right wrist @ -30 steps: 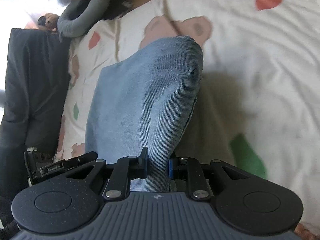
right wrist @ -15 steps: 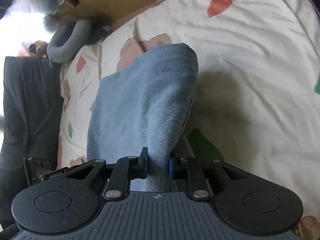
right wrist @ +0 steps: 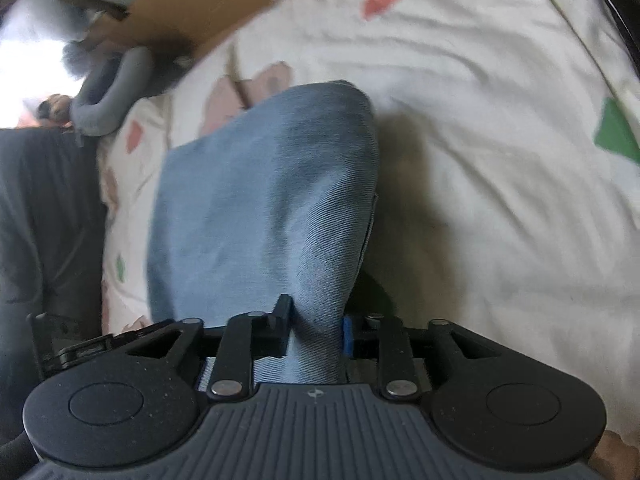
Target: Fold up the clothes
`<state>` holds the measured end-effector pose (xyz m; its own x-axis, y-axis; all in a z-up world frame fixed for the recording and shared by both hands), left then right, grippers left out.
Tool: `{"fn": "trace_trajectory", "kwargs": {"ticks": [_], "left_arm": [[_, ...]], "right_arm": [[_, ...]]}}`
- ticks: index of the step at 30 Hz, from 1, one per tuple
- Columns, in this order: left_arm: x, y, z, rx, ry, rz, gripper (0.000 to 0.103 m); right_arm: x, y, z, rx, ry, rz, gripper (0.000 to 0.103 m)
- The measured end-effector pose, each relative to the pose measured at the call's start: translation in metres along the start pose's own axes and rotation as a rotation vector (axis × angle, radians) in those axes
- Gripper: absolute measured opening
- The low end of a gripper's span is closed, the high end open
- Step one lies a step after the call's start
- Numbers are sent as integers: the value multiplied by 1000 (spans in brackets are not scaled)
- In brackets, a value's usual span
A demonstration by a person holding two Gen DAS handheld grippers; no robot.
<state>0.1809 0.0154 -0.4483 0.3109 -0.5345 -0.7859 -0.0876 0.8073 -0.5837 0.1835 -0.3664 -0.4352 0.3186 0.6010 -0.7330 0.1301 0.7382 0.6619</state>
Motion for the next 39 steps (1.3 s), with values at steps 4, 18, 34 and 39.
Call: {"fn": "trace_trajectory", "kwargs": {"ticks": [4,18,34,39], "left_arm": [[-1,-11,10,46,57,55,52],[-66,-93,65,239,157,334,64],[-148,-162,127,294,84,344,77],[-119,-143,127,245,64,305,77]], "right_arm": [[-1,-11,-1,59,-21,16,37],[-17,-25,-2,113,-68,61,51],[-48,-25,0,127,-128,90,57],[-40,-17,3,88,-84,38,57]]}}
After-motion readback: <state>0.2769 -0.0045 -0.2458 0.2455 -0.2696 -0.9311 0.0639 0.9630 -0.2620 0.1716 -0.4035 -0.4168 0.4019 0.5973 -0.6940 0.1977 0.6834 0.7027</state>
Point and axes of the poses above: each gripper's, at about its wrist camera, not at the fingertips, and x roughly the way its jaws point, y to its left, z to its top, the point moved 3 cm from there along x, roughly the way its jaws point, and after that the axes turned 3 degrees about z, right-handed, at the moved point
